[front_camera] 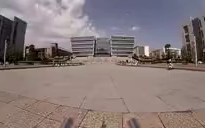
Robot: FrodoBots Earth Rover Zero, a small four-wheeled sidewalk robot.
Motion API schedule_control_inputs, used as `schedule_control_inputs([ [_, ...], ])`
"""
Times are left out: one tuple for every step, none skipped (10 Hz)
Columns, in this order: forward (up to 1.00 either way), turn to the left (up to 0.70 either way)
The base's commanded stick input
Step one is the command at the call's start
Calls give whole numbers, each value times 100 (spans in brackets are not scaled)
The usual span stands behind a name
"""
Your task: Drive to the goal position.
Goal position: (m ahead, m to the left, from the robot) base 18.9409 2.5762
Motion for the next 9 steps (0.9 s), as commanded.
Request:
schedule_control_inputs([
  [100,0],
  [100,-1],
  [100,0],
  [100,0],
  [100,0],
  [100,-1],
  [100,0],
  [100,1],
  [100,1],
])
